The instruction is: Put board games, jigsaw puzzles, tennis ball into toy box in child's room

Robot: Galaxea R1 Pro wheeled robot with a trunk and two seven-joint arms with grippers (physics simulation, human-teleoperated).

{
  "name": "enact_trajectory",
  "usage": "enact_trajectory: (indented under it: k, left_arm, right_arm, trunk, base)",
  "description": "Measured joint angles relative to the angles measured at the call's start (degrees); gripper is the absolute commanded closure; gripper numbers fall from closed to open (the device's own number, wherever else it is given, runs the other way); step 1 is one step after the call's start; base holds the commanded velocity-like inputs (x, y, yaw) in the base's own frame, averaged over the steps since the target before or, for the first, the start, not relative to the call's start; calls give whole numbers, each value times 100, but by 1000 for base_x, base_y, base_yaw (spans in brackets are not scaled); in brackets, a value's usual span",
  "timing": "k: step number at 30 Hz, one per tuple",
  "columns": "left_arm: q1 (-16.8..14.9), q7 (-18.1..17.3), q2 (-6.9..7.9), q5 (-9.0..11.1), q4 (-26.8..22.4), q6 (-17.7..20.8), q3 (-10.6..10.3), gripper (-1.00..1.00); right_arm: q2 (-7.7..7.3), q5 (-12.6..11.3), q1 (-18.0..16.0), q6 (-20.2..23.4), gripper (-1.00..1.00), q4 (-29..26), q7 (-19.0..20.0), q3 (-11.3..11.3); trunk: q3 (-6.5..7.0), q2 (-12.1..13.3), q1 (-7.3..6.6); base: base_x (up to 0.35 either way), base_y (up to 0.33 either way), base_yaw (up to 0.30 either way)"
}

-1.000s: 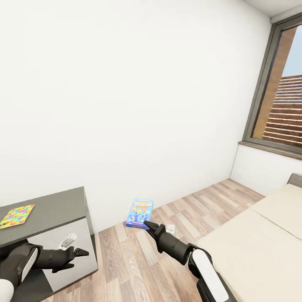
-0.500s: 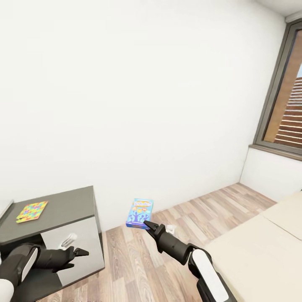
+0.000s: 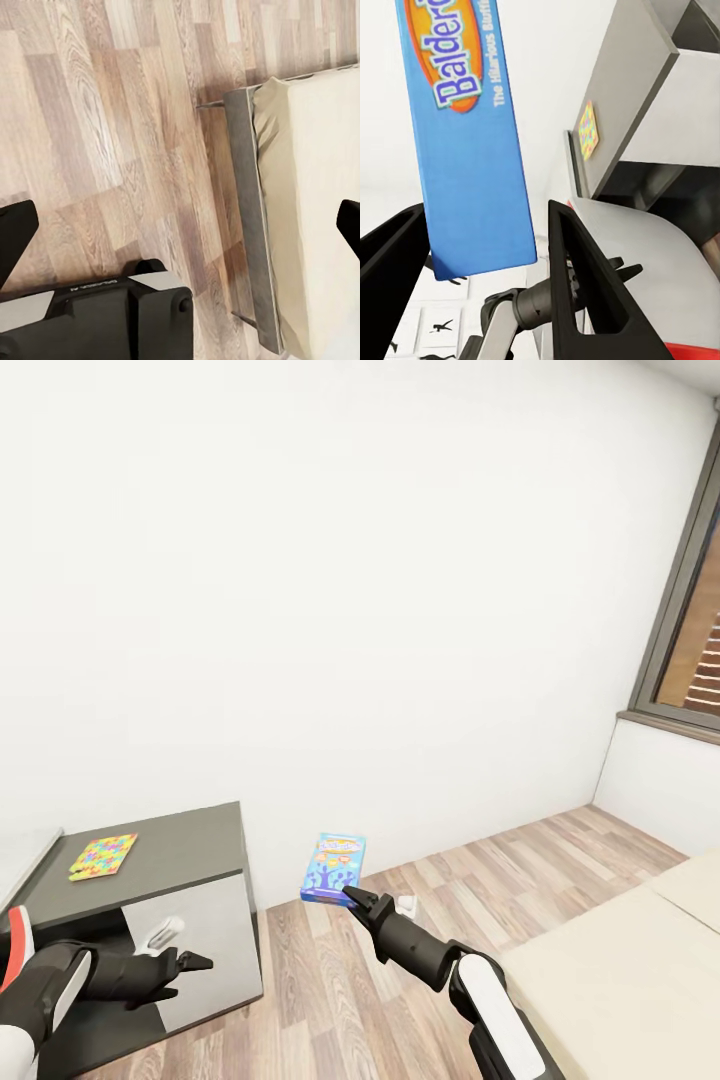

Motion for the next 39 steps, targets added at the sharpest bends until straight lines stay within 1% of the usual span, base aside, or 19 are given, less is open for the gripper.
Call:
enact_trajectory:
  k: [8, 11, 39]
  left_arm:
    - [0, 0, 0, 0, 0, 0, 0, -100]
    - [0, -1, 0, 1, 0, 0, 0, -100]
    - [0, 0, -2, 1, 0, 0, 0, -100]
  right_arm:
    - [-3, 3, 0, -8, 100, 0, 0, -2]
    - [-1, 3, 0, -9, 100, 0, 0, -3]
    - [0, 31, 0, -9, 100, 2, -1, -2]
  trunk:
    - [0, 0, 0]
    - [3, 0, 0]
    - [92, 0, 0]
  base:
    - [0, 0, 1]
    - [0, 0, 133]
    - [0, 0, 266]
